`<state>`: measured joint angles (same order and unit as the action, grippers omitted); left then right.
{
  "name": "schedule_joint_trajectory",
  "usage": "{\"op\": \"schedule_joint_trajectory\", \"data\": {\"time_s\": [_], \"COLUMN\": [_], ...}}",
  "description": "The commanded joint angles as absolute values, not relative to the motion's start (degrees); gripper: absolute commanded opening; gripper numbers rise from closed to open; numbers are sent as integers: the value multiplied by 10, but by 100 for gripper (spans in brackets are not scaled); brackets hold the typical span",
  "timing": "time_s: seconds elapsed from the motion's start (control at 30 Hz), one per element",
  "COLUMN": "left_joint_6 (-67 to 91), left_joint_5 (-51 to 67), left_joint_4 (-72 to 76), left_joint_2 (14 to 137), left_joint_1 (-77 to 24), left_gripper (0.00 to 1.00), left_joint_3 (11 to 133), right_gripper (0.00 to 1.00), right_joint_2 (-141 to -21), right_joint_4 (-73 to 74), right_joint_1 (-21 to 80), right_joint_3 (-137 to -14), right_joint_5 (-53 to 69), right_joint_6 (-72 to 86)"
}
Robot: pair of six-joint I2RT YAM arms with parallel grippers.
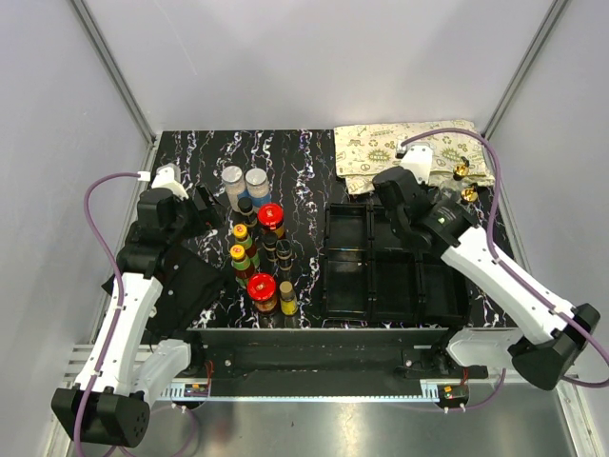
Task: Organize the condiment bottles
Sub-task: Place the bottle in the storage box.
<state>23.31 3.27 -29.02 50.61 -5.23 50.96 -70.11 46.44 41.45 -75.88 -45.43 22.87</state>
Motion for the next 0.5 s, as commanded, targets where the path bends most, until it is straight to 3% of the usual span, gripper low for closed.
{"op": "schedule_joint_trajectory", "data": {"time_s": [0.0, 0.47], "left_joint_6": [222, 222], "left_joint_5": [47, 48], "left_joint_4": [-271, -272], "left_joint_2": [504, 508], "left_joint_1": [-48, -48], "left_gripper": [99, 99], "left_joint_3": [513, 512], "right_gripper": [0, 0], "right_joint_2": [-737, -793], "right_joint_4": [411, 264], "right_joint_1": [390, 288], "right_joint_3": [-746, -674], "right_joint_5": [-458, -309], "right_joint_6": [232, 222]}}
